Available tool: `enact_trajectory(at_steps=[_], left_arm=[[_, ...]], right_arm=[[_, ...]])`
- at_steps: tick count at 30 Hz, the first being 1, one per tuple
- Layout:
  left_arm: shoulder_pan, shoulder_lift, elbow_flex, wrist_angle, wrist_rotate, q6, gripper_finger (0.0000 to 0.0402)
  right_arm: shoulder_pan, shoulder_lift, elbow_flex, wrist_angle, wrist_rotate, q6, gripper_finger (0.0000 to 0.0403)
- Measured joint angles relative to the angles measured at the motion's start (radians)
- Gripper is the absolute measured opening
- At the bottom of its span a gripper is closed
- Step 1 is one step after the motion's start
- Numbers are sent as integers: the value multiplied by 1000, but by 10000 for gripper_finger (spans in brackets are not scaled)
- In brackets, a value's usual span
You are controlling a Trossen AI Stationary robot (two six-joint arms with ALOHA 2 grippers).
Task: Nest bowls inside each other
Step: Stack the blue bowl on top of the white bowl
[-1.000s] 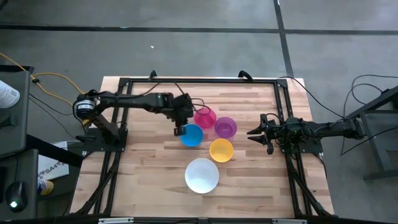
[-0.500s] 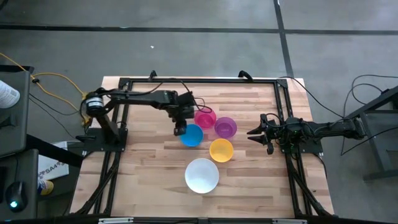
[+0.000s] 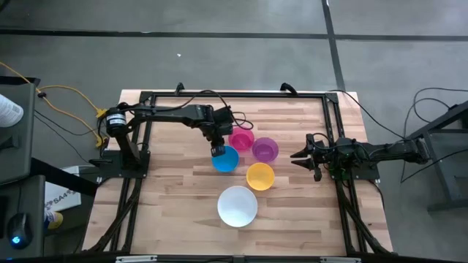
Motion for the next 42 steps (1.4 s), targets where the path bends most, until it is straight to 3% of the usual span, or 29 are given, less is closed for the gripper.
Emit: enact_trajectory(at_steps=[18,42], left_arm=[[-34,0,0,-18,48,98,58],[-33,1,-1,-2,-18,-3,58]], right_arm=[[0,0,0,0,0,0,97],[0,0,0,0,0,0,97]])
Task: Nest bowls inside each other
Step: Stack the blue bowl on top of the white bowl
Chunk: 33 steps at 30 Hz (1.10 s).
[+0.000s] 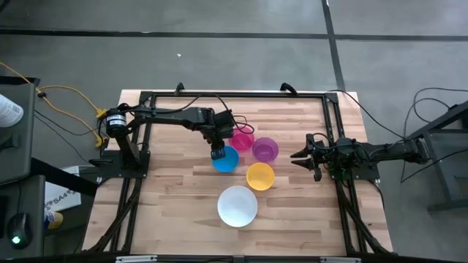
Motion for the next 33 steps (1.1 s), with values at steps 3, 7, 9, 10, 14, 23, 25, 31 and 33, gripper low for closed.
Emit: enact_trajectory(at_steps=[3,7,9,10,14,23,25,31,33], left_arm=[[-6,0,0,0,-15,-33,59],[-18,0,0,-5,-39,-100,58],[-26,0,0,-5,-64,-147,58],[-31,0,0,-5,-79,-178,58],[-52,1,0,-4,-122,-288,58],[-64,8,0,-61,-130,-363,58],[-64,28,0,-75,-133,-360,58],[-63,69,-1,-87,-127,-331,58],[-63,68,-1,-75,-128,-322,58]], right_arm=[[0,0,0,0,0,0,97],[0,0,0,0,0,0,97],[0,0,0,0,0,0,97],[0,0,0,0,0,0,97],[0,0,0,0,0,0,97],[0,0,0,0,0,0,97],[0,0,0,0,0,0,97],[0,0,0,0,0,0,97],[0,0,0,0,0,0,97]])
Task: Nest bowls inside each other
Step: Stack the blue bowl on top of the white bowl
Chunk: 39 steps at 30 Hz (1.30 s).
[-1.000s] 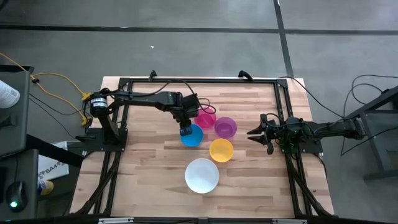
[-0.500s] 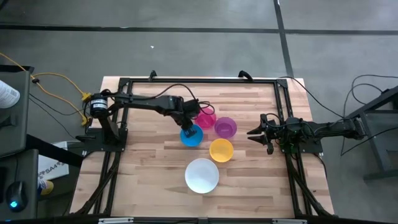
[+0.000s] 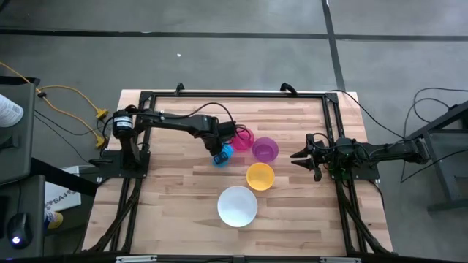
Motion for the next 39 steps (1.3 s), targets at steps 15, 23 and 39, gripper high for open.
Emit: enact_trajectory(at_steps=[15,23,39], left_arm=[[0,0,0,18,-1,10,58],[0,0,0,11,0,7,59],[0,-2,2,4,31,-10,59]], right_arm=[[0,0,0,0,0,0,97],[0,0,0,0,0,0,97],[0,0,0,0,0,0,97]])
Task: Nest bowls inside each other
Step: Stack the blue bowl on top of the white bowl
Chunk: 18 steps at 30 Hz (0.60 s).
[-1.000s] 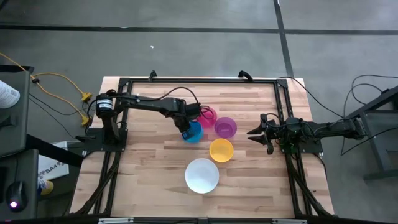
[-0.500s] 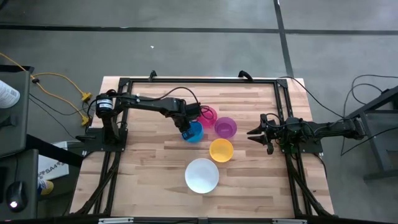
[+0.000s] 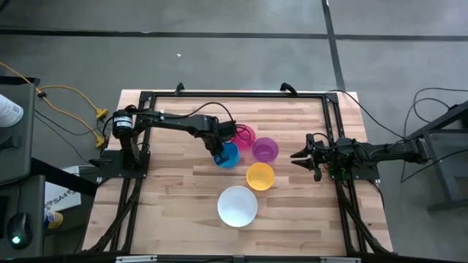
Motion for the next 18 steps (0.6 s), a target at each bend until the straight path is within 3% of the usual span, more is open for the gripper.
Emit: enact_trajectory(at_steps=[18], left_arm=[[0,0,60,-47,-25,21,59]], right_arm=[[0,0,0,0,0,0,97]])
